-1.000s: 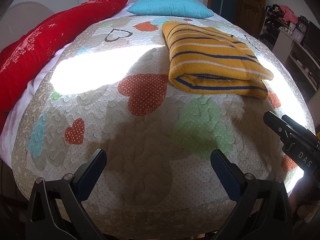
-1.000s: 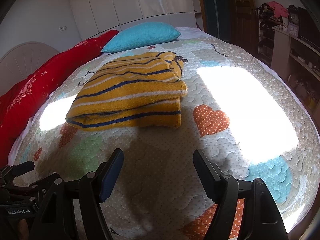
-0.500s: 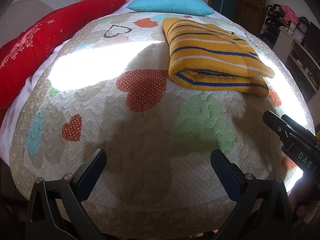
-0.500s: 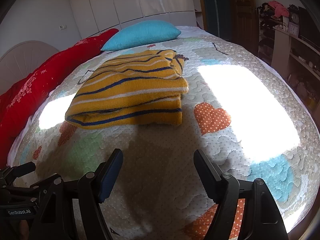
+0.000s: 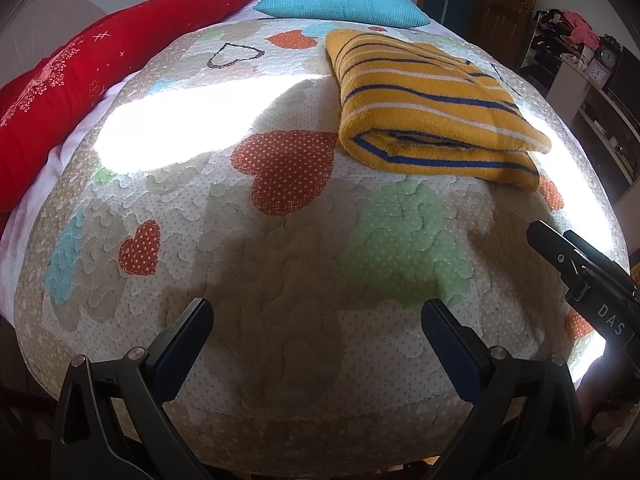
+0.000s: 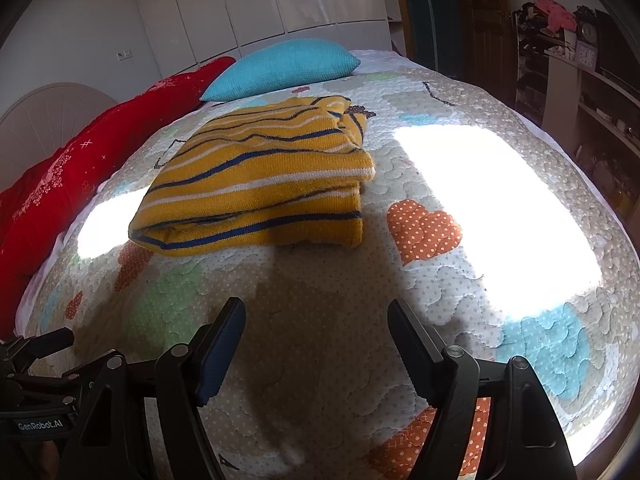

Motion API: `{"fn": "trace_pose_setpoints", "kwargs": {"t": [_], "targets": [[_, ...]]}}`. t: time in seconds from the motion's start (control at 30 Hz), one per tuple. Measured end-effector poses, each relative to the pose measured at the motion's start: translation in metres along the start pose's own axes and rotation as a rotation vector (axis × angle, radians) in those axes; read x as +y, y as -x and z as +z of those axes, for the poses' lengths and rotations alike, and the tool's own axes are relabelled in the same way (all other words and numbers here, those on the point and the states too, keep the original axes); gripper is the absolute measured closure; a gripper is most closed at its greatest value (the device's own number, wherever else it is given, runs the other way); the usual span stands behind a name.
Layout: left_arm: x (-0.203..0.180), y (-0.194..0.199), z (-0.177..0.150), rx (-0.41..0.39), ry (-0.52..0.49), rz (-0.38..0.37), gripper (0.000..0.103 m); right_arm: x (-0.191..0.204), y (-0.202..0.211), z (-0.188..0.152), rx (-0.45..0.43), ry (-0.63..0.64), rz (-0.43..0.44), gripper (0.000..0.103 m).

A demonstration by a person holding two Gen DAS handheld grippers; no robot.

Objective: Fold small clothes

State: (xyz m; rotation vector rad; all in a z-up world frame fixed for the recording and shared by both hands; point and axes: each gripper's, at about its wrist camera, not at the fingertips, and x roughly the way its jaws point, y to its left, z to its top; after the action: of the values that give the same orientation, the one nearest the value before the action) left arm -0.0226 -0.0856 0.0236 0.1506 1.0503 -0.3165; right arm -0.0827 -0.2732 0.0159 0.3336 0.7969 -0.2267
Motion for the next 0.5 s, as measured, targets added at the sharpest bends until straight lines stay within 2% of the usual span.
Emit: {"fn": "trace_pose_setpoints", "kwargs": {"t": [0.5], "targets": [[0.0024, -0.0043, -0.0023, 0.011, 0.004, -0.004, 0.000, 0.0034, -0.0015, -0.0013, 0.002, 0.008, 0.004, 0.024]]}}
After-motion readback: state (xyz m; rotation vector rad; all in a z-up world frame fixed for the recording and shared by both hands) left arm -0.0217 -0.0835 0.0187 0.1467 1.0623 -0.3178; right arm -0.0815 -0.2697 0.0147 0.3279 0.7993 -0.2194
